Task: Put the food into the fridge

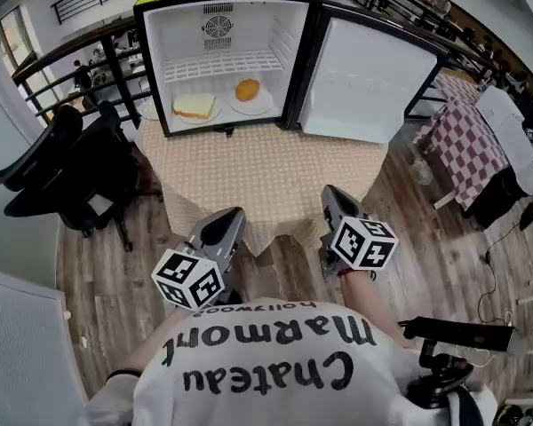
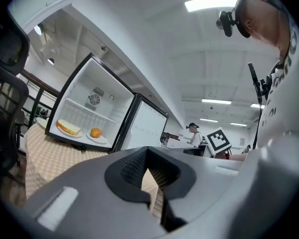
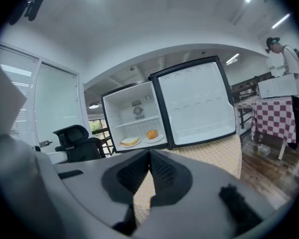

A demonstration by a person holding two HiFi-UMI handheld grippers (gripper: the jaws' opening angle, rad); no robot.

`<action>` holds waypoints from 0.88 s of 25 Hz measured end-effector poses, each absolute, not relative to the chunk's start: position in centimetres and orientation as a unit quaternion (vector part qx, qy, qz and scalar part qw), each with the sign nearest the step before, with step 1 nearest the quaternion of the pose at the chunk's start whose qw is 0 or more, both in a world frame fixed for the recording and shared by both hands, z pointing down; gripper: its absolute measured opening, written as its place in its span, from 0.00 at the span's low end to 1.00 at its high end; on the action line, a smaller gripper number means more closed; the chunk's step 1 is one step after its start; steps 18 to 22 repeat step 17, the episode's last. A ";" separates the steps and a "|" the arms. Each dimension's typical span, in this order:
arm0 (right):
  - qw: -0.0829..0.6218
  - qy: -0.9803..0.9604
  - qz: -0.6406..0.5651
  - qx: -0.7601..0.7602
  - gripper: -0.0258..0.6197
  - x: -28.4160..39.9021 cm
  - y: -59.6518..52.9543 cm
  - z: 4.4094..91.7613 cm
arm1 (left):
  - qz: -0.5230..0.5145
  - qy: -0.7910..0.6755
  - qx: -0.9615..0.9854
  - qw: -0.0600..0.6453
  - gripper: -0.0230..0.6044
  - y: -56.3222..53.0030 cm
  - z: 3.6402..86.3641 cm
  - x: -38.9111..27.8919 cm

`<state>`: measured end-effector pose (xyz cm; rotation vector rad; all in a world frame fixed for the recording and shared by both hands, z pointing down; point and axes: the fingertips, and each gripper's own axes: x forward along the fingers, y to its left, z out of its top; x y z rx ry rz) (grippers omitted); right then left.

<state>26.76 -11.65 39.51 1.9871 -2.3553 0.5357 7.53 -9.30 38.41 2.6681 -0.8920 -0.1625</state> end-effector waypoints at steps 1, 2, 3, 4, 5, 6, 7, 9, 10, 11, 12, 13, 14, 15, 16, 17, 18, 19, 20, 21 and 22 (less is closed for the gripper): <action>0.009 -0.758 0.168 0.631 0.06 26.9 -10.7 39.5 | -0.058 -0.322 0.932 0.155 0.04 -8.5 38.2 7.4; 0.011 -0.762 0.165 0.626 0.06 27.0 -9.7 39.4 | -0.059 -0.331 0.929 0.153 0.04 -7.7 38.0 7.2; 0.013 -0.765 0.164 0.622 0.06 27.1 -8.8 39.5 | -0.059 -0.339 0.927 0.151 0.04 -6.9 37.9 7.1; 0.014 -0.768 0.164 0.619 0.06 27.2 -8.0 39.5 | -0.060 -0.345 0.924 0.151 0.04 -6.2 37.8 7.0; 0.015 -0.771 0.165 0.615 0.06 27.3 -7.3 39.6 | -0.061 -0.351 0.922 0.151 0.04 -5.4 37.8 7.0; 0.016 -0.773 0.166 0.612 0.06 27.3 -6.7 39.7 | -0.062 -0.355 0.920 0.153 0.04 -4.7 37.9 7.0; 0.018 -0.775 0.167 0.609 0.06 27.3 -6.1 39.7 | -0.063 -0.359 0.918 0.154 0.04 -4.0 37.9 7.1; 0.018 -0.779 0.166 0.604 0.06 27.2 -5.1 39.5 | -0.063 -0.362 0.918 0.153 0.04 -2.7 37.7 7.2; 0.017 -0.781 0.164 0.602 0.06 27.2 -4.6 39.3 | -0.063 -0.362 0.918 0.151 0.04 -2.2 37.6 7.3; 0.015 -0.782 0.163 0.601 0.06 27.2 -4.2 39.1 | -0.064 -0.362 0.918 0.148 0.04 -1.7 37.4 7.4; 0.014 -0.783 0.163 0.600 0.06 27.2 -3.8 39.0 | -0.065 -0.363 0.918 0.145 0.04 -1.1 37.3 7.5; 0.013 -0.784 0.163 0.599 0.06 27.2 -3.4 39.0 | -0.066 -0.363 0.918 0.143 0.04 -0.6 37.2 7.5; 0.013 -0.784 0.162 0.599 0.06 27.3 -2.9 39.0 | -0.067 -0.364 0.918 0.142 0.04 -0.1 37.2 7.6; 0.013 -0.784 0.162 0.599 0.06 27.3 -2.5 39.1 | -0.067 -0.364 0.918 0.141 0.04 0.4 37.2 7.6; 0.014 -0.785 0.161 0.598 0.06 27.3 -2.0 39.1 | -0.067 -0.365 0.918 0.140 0.04 0.9 37.2 7.6; 0.014 -0.785 0.160 0.598 0.06 27.3 -1.5 39.2 | -0.068 -0.366 0.918 0.139 0.04 1.4 37.2 7.6; 0.014 -0.785 0.160 0.598 0.06 27.3 -1.5 39.2 | -0.068 -0.366 0.918 0.139 0.04 1.4 37.2 7.6; 0.014 -0.785 0.160 0.598 0.06 27.3 -1.5 39.2 | -0.068 -0.366 0.918 0.139 0.04 1.4 37.2 7.6; 0.014 -0.785 0.160 0.598 0.06 27.3 -1.5 39.2 | -0.068 -0.366 0.918 0.139 0.04 1.4 37.2 7.6; 0.014 -0.785 0.160 0.598 0.06 27.3 -1.5 39.2 | -0.068 -0.366 0.918 0.139 0.04 1.4 37.2 7.6; 0.014 -0.785 0.160 0.598 0.06 27.3 -1.5 39.2 | -0.068 -0.366 0.918 0.139 0.04 1.4 37.2 7.6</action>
